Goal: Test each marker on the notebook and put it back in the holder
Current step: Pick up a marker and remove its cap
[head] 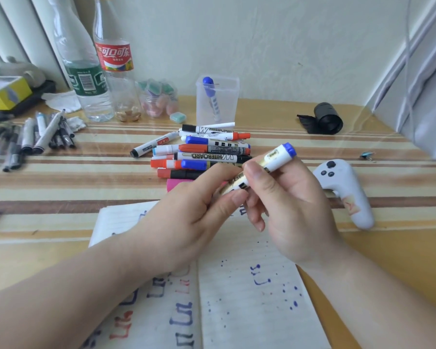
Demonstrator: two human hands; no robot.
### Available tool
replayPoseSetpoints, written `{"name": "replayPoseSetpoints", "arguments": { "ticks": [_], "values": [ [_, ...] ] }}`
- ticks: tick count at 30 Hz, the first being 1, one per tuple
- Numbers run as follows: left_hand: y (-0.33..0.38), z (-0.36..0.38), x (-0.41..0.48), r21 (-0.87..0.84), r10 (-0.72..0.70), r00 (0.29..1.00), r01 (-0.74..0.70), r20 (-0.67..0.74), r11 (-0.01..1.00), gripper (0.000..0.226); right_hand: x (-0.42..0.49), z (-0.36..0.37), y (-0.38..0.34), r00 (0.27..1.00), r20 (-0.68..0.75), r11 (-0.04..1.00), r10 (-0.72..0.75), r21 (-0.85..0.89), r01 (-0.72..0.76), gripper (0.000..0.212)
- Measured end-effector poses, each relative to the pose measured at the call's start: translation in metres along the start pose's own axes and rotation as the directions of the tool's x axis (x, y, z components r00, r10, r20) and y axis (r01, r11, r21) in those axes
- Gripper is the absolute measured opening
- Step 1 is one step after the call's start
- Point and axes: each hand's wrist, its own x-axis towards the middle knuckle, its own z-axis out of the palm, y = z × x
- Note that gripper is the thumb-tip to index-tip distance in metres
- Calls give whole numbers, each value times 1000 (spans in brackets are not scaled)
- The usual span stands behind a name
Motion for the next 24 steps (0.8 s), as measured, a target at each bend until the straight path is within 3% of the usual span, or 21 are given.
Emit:
{"name": "replayPoseSetpoints", "arguments": {
  "ticks": [3, 6, 8, 10, 13, 17, 20, 24],
  "values": [
    [-5, 0, -5, -88, -94, 995, 98, 38, 991, 41, 8, -11, -5, 987, -161, 1000, -2, 8, 4, 20],
    [-13, -2, -5, -102, -147, 988, 151, 42, 983, 38, 25, -38, -8, 891, -451, 994, 45, 105, 3, 31],
    [-15, -3, -3, -68, -180, 982, 183, 47, 981, 43, 33, -56, -5, 848, -522, 994, 93, 94, -51, 40],
    [-16, -2, -3, -1, -195, 980, 195, 47, 981, 51, 33, -66, 1, 868, -466, 984, 168, 33, -173, 48],
    [-19, 1, -4, 98, -178, 983, 174, 36, 980, 56, 27, -63, 4, 918, -278, 933, 281, -147, -330, 37],
    [-18, 2, -2, 181, -157, 987, 148, 40, 972, 46, 21, -48, -8, 888, -95, 871, 449, -177, -459, 26],
    [-20, 3, -2, 213, -152, 988, 143, 24, 966, 43, 20, -46, -18, 890, -67, 830, 451, -334, -446, 12],
    [-23, 3, 0, 222, -150, 989, 150, -20, 963, 40, 29, -60, -26, 889, -96, 694, 447, -590, -412, 18]
  ]
}}
